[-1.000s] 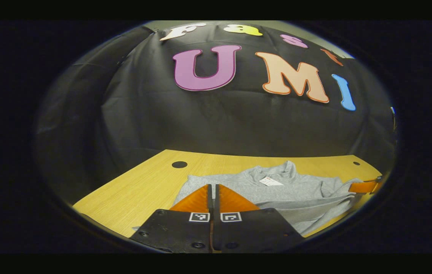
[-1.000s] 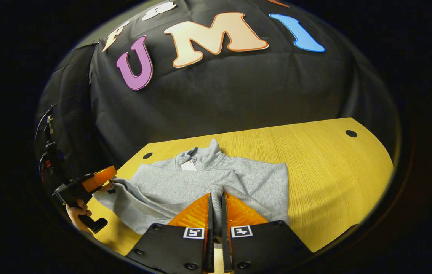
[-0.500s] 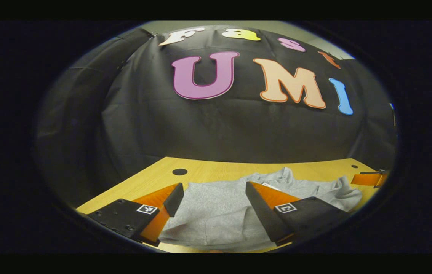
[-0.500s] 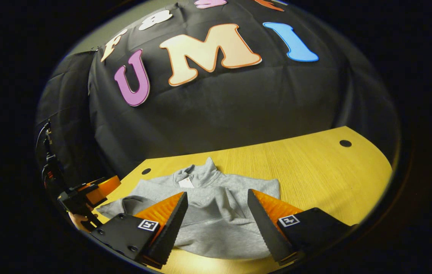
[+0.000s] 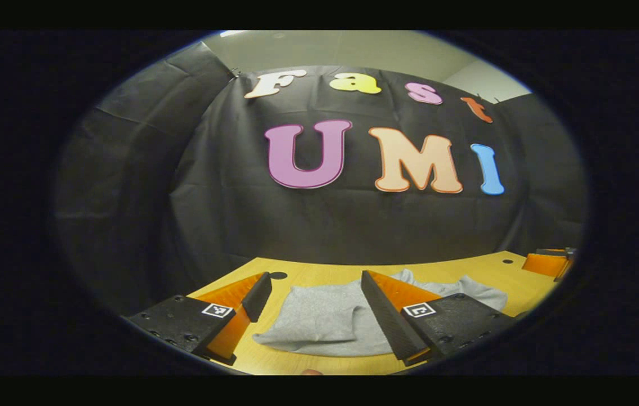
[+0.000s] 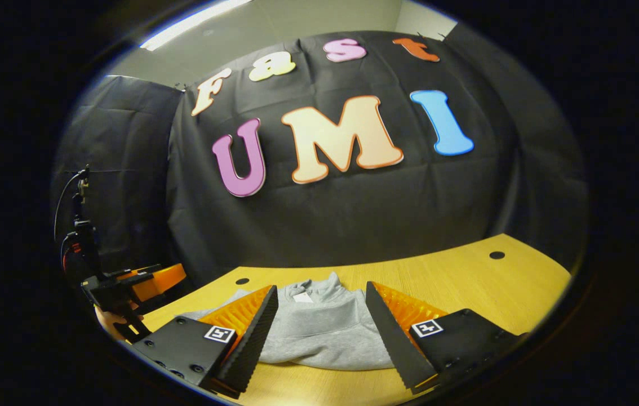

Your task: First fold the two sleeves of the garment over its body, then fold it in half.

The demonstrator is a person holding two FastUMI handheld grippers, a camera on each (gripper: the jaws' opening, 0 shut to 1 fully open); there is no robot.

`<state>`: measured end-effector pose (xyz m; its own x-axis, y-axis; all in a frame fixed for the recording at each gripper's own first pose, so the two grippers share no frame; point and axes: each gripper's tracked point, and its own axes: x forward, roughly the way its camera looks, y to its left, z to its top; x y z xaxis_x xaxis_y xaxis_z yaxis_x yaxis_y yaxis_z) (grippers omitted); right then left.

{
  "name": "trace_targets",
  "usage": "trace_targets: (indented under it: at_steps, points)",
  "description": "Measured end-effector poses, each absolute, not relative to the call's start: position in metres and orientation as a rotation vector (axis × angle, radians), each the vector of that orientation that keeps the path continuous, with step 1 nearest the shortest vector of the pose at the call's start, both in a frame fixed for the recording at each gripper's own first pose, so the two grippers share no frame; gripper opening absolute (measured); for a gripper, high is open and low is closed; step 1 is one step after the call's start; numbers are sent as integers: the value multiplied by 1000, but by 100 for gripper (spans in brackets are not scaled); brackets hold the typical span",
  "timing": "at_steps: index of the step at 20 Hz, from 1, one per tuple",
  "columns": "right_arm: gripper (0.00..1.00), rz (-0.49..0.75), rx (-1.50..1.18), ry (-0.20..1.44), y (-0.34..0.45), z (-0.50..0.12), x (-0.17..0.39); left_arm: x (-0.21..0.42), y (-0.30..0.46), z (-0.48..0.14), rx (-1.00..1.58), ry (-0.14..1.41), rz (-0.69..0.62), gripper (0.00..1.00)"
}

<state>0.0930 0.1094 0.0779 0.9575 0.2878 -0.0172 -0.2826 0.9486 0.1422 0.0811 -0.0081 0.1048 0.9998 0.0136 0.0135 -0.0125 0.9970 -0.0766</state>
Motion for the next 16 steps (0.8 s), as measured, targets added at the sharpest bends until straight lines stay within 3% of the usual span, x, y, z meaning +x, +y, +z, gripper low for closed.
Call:
trace_targets:
  at_steps: [6,16]
  points:
    - [96,268,138,-55,100,75,24,19,-10,106,-22,-64,15,95]
    - [97,254,149,-110,83,47,-14,-29,4,59,-63,-88,87,92]
